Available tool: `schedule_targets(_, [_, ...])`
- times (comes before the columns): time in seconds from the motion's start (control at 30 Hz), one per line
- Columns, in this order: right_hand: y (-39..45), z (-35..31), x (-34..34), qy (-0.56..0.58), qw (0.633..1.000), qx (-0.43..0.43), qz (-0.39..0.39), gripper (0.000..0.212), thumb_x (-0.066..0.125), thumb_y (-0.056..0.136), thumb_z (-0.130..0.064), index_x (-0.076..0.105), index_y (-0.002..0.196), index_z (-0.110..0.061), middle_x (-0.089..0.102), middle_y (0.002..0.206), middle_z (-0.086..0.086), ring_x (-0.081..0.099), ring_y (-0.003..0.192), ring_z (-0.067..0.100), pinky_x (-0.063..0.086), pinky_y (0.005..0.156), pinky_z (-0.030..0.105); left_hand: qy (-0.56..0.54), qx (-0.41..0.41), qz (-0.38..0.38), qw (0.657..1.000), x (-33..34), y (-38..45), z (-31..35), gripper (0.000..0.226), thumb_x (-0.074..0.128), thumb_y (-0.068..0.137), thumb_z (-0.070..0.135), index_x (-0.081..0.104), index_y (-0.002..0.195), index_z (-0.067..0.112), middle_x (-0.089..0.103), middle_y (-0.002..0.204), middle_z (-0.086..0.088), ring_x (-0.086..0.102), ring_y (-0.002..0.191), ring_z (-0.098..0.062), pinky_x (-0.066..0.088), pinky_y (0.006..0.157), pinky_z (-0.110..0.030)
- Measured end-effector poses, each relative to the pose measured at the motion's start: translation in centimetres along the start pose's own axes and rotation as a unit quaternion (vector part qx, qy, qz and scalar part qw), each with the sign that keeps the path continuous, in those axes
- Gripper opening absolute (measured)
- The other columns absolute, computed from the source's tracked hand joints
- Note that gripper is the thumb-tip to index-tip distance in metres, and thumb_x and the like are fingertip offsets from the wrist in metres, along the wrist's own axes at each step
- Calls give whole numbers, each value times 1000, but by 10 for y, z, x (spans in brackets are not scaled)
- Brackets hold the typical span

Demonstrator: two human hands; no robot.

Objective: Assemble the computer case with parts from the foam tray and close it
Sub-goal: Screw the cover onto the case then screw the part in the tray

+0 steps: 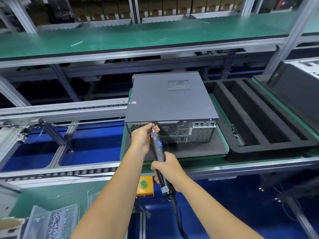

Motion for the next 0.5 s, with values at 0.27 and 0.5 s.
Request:
schedule_targets(0.27, [3, 1, 1, -16, 1000, -4, 6, 29, 65, 75, -12, 49, 100, -12, 56, 77, 11, 59, 53, 19, 54, 54, 32, 7, 3, 1, 1000, -3, 5, 0, 9, 58, 90, 5, 62, 89, -4, 69, 73, -11, 67, 66, -21, 55, 64, -28])
schedule_targets(0.5, [3, -2, 2, -8, 1000, 0, -1, 30, 65, 77, -11, 49, 103, -12, 57, 77, 12, 59, 52, 17, 54, 53, 31, -3, 3, 5, 1000, -1, 4, 2, 8, 58, 90, 3, 61, 89, -5, 66, 74, -13, 66, 62, -21, 55, 58, -26])
Point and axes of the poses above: each hand's wrist, its own y-axis towards the middle knuckle, its own x-axis out of the palm, z = x × y, the point moved 3 cm from there along y, towards the middle knuckle
